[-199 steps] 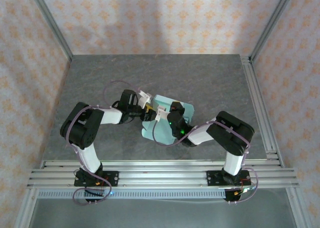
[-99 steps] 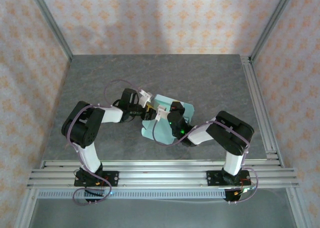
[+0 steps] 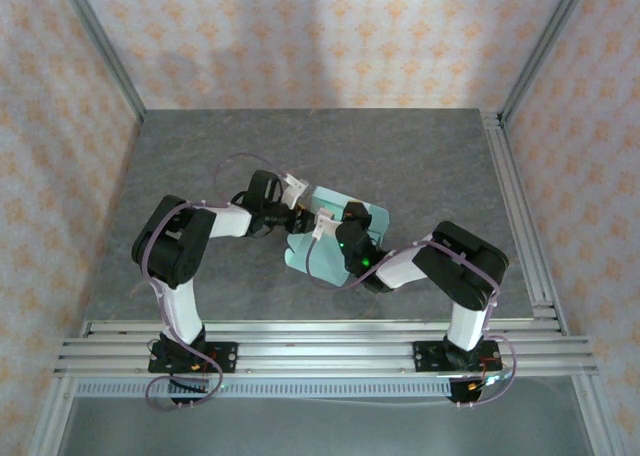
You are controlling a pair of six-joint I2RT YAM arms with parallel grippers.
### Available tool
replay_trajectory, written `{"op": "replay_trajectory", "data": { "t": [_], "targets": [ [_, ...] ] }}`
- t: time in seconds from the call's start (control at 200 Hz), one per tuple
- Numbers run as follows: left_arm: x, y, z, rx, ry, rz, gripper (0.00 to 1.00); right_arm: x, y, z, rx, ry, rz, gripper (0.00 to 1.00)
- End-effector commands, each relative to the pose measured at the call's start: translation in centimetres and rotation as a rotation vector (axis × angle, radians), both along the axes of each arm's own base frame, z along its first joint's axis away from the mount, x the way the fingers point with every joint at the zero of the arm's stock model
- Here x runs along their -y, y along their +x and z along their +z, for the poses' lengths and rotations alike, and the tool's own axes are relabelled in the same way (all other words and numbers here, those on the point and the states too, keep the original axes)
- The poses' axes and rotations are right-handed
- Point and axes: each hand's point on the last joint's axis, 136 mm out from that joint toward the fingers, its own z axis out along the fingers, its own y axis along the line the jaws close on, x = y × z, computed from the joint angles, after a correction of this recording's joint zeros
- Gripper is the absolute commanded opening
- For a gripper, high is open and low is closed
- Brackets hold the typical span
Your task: Fold the paper box
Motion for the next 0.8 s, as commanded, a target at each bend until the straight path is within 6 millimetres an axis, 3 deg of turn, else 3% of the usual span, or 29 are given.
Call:
{"op": "replay_trajectory", "data": {
  "t": [0.0, 0.22, 0.31, 0.33, 0.39, 0.47, 0.796],
  "targets": [
    [1.0, 0.5, 0.2, 0.012, 0.014, -0.008, 0.51, -1.3, -0.1, 0.1, -0.010, 0.035, 0.045, 0.00],
    [0.9, 1.1, 0.0, 0.019, 0.041, 0.034, 0.55, -1.4, -0.2, 0.2, -0.012, 0.041, 0.054, 0.00],
    [0.8, 1.3, 0.1, 0.021, 0.040, 0.043, 0.53, -1.4, -0.4, 0.0, -0.020, 0.038, 0.059, 0.00],
    [0.7, 1.1, -1.1, -0.003, 0.050, 0.045, 0.52, -1.5, -0.4, 0.0, -0.020, 0.039, 0.061, 0.00],
    [0.8, 1.1, -1.1, -0.005, 0.047, 0.047, 0.50, -1.4, -0.5, -0.1, -0.024, 0.041, 0.064, 0.00],
    [0.8, 1.2, -1.1, -0.005, 0.045, 0.052, 0.42, -1.3, -0.6, -0.3, -0.029, 0.040, 0.064, 0.00],
    [0.5, 2.4, -0.8, 0.015, 0.034, 0.113, 0.42, -1.8, -1.3, -1.3, -0.086, 0.034, 0.093, 0.00]
  ]
}}
